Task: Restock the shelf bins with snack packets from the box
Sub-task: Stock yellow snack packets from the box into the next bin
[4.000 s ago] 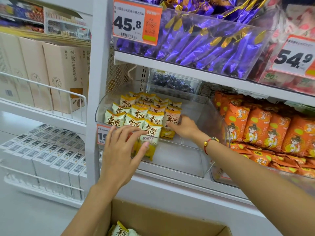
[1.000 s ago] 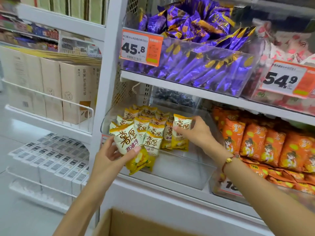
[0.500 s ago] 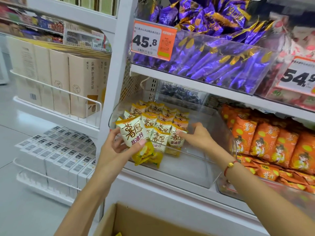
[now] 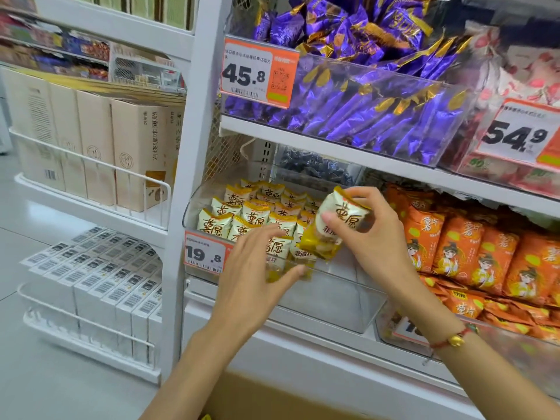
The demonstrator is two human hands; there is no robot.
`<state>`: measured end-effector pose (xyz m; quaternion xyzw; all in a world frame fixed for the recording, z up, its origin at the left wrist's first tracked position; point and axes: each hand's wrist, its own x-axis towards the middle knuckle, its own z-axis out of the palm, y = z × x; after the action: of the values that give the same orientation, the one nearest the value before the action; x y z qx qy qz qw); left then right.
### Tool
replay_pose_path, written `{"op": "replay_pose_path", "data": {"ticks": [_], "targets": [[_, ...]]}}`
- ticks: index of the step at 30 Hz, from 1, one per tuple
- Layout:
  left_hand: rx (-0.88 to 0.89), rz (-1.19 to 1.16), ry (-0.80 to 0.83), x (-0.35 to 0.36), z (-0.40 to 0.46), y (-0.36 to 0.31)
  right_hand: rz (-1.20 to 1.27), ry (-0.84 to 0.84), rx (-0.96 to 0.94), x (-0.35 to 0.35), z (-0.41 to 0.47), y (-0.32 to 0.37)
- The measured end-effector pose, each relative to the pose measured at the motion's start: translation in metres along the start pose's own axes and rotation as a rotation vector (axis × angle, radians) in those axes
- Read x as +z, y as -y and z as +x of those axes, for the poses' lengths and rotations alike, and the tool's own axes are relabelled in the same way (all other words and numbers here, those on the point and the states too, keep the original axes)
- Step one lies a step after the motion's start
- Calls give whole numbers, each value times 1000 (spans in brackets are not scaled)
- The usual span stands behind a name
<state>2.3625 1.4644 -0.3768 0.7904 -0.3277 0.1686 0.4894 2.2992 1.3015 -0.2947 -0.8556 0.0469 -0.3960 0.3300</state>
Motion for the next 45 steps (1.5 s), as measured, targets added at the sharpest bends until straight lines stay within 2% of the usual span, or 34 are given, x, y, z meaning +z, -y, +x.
{"op": "replay_pose_path", "data": {"ticks": [2, 5, 8, 14, 18, 22, 23, 25, 27, 29, 30, 34, 40, 45], "targets": [[69, 163, -33, 4, -9, 17, -100, -13, 103, 6, 8, -14], [155, 323, 8, 9, -17, 38, -252, 148, 184, 30, 12, -34], [185, 340, 33, 6, -17, 43, -354, 346, 243, 49, 9, -46], [191, 323, 15, 9, -18, 46, -273, 500, 320, 37, 15, -48], [181, 313, 4, 10, -18, 43, -239, 501, 345, 40, 20, -50], [175, 321, 5, 11, -18, 44, -170, 609, 388, 38, 20, -54], [173, 317, 4, 12, -18, 44, -186, 639, 372, 37, 18, -55], [170, 302, 3, 12, -19, 44, -360, 649, 222, 34, 17, -53], [170, 296, 2, 12, -19, 44, -505, 489, 62, 35, 20, -49], [166, 298, 3, 12, -19, 43, -434, 326, 82, 41, 25, -48], [166, 300, 4, 12, -19, 43, -387, 331, 142, 47, 28, -51], [165, 291, 6, 12, -19, 43, -419, 622, 311, 74, 31, -63], [151, 269, -9, 15, -19, 44, -425, 771, 318, 78, 31, -63], [148, 261, -4, 16, -20, 43, -458, 811, 299, 78, 33, -68]]}}
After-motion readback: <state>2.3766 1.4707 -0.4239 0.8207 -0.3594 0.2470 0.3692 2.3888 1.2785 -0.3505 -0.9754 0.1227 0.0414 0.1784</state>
